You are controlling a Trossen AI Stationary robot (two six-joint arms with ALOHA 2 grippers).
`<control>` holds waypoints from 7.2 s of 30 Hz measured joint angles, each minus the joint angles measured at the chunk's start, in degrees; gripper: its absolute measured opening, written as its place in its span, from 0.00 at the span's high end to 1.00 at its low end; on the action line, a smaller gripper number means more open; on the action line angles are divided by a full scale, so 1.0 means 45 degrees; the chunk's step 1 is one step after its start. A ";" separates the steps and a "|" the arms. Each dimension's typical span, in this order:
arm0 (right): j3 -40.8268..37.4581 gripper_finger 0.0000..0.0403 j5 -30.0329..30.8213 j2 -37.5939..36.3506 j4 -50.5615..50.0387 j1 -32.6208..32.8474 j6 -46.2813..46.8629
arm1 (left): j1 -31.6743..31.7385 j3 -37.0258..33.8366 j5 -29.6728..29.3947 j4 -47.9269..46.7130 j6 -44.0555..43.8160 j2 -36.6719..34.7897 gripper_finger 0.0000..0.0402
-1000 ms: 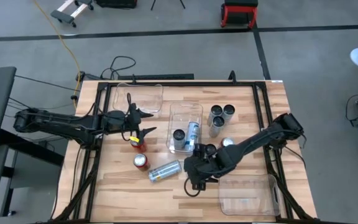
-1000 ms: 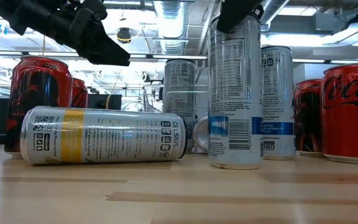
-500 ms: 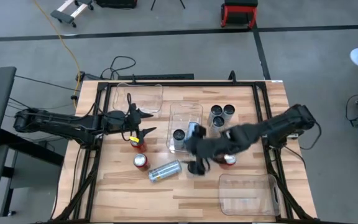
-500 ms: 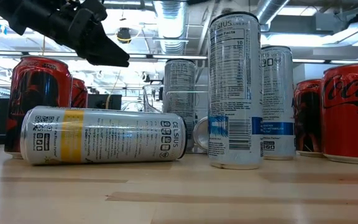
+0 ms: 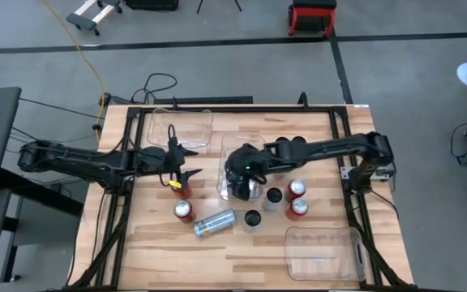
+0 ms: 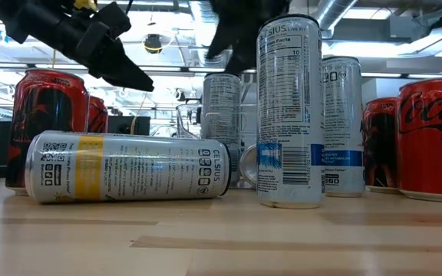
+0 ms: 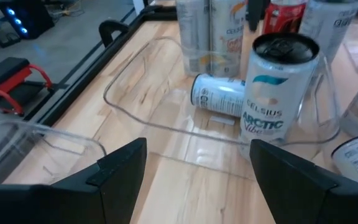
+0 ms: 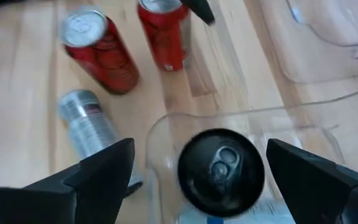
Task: Sort soda cans
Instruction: Remove the white blue soda can from the middle transparent bin, then adjust the white blue soda can
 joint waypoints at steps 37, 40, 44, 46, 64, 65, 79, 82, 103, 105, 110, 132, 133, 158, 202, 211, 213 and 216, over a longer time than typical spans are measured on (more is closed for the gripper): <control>0.0427 0.41 0.1990 -0.3602 -0.3898 -0.0463 0.1093 | 0.0845 0.0000 -0.0179 0.1617 0.0155 0.0427 0.30; 0.0437 0.41 0.2466 -0.4773 -0.5562 -0.0460 0.1895 | 0.0845 0.0000 -0.0179 0.1613 0.0184 0.0427 0.30; 0.0432 0.41 0.3159 -0.5975 -0.7855 -0.0268 0.3193 | 0.0845 0.0000 -0.0179 0.1596 0.0199 0.0427 0.30; 0.0432 0.41 0.3396 -0.6527 -0.9105 -0.0068 0.3893 | 0.0845 0.0000 -0.0179 0.1604 0.0204 0.0427 0.30; -0.1950 0.41 0.5390 -0.8070 -1.2061 0.1980 0.9074 | 0.1019 0.0000 0.1413 0.4182 0.0135 0.1556 0.30; -0.2399 0.41 0.5299 -0.8178 -1.2024 0.2027 0.9400 | 0.1078 0.0000 0.1546 0.4573 0.0146 0.1815 0.30; -0.6945 0.41 0.5728 -0.8326 -0.8754 0.2494 1.2126 | 0.2137 0.1981 0.4430 0.5627 0.0070 0.4874 0.30; -0.7341 0.41 0.5756 -0.8198 -0.7931 0.2498 1.2174 | 0.2218 0.2568 0.5076 0.5574 0.0108 0.5557 0.30; -0.8077 0.28 0.5703 -0.8164 -0.6517 0.2543 1.2112 | 0.3861 0.7051 0.9165 0.2505 -0.0577 0.9884 0.30; -0.8155 0.28 0.5712 -0.8163 -0.6356 0.2641 1.2044 | 0.3861 0.7125 0.9152 0.2424 -0.0216 1.0053 0.30; -0.8592 0.28 0.5745 -0.8164 -0.5830 0.2829 1.1594 | 0.3857 0.7145 0.8572 0.2494 -0.0435 1.0054 0.30; -0.8770 0.08 0.6329 -0.8208 -0.5333 0.2746 0.9765 | 0.3652 0.7145 0.5815 0.2624 -0.4422 1.0064 0.30; -0.8657 0.07 0.6329 -0.8212 -0.5318 0.2746 0.9765 | 0.3615 0.7145 0.5811 0.2615 -0.4428 1.0059 0.30; -0.3720 0.05 1.0960 -1.0081 -0.6974 0.3684 0.7963 | 0.3424 0.7145 0.4493 0.2240 -0.5727 1.0059 0.30; -0.0584 0.05 0.8422 -1.2525 -0.7454 0.7249 0.9226 | 0.0704 1.7262 0.0973 -0.9868 -1.4852 1.6113 0.30; -0.0593 0.05 0.8610 -1.2666 -0.7550 0.7249 0.9441 | 0.0738 1.7252 0.1056 -0.9752 -1.4554 1.6495 0.30; -0.0593 0.05 0.8624 -1.2664 -0.7553 0.7249 0.9444 | 0.0757 1.7252 0.0818 -0.9806 -1.4139 1.6475 0.30; -0.0593 0.05 0.8661 -1.2666 -0.7550 0.7249 0.9450 | 0.0787 1.7252 0.0828 -1.0047 -1.3394 1.6487 0.30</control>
